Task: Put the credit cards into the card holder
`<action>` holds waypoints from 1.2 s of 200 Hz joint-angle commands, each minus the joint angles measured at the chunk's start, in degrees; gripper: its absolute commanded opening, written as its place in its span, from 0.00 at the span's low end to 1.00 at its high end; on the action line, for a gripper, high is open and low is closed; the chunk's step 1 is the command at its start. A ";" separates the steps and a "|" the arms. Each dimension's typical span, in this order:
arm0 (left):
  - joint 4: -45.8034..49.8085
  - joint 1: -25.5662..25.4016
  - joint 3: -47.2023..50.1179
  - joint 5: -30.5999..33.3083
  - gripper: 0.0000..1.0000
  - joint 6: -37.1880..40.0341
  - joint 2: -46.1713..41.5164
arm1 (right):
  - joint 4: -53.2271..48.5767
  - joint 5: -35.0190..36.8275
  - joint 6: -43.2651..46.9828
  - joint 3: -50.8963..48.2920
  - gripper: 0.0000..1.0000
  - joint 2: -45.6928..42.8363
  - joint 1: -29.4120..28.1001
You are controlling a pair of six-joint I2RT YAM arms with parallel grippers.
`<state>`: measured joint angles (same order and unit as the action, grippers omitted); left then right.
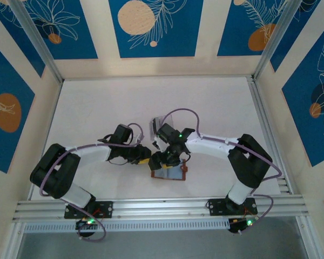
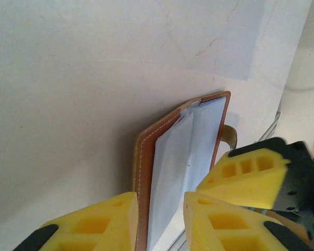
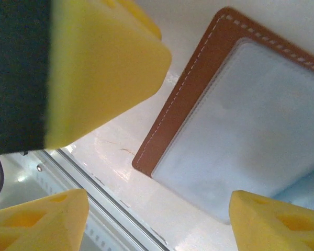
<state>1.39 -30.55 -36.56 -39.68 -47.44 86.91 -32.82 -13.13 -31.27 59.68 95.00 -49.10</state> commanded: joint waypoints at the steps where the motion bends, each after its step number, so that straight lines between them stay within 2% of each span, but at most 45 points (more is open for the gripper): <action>1: 1.68 -0.05 -1.57 -1.54 0.29 1.21 0.01 | -3.19 -1.55 1.78 0.75 0.72 -1.40 1.03; 46: 3.19 0.11 -2.62 -1.07 0.28 1.85 -0.53 | -4.12 -0.74 2.26 1.42 0.72 -3.99 3.76; 65: 5.36 1.03 -4.06 -0.04 0.28 2.85 -1.47 | -5.77 0.44 2.97 4.02 0.71 -5.08 7.22; 98: 7.25 3.57 -7.04 1.04 0.25 3.20 -2.01 | -10.58 5.85 4.76 11.55 0.63 -3.64 14.12; 124: 6.37 5.70 -10.32 1.09 0.23 2.18 -0.72 | -12.57 7.06 6.18 18.43 0.57 0.76 18.49; 145: 7.33 6.83 -15.07 1.14 0.22 2.77 2.66 | -13.95 7.50 8.31 25.09 0.50 6.30 19.48; 196: 8.75 8.82 -25.46 0.48 0.20 3.90 12.43 | -17.67 9.37 11.09 38.03 0.51 18.62 19.37; 240: 8.73 9.72 -30.99 -0.81 0.21 4.28 19.58 | -18.90 10.89 11.78 43.12 0.53 24.42 19.14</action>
<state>8.62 -21.85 -64.42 -38.83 -44.42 103.50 -48.69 -2.94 -21.08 99.37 117.45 -29.61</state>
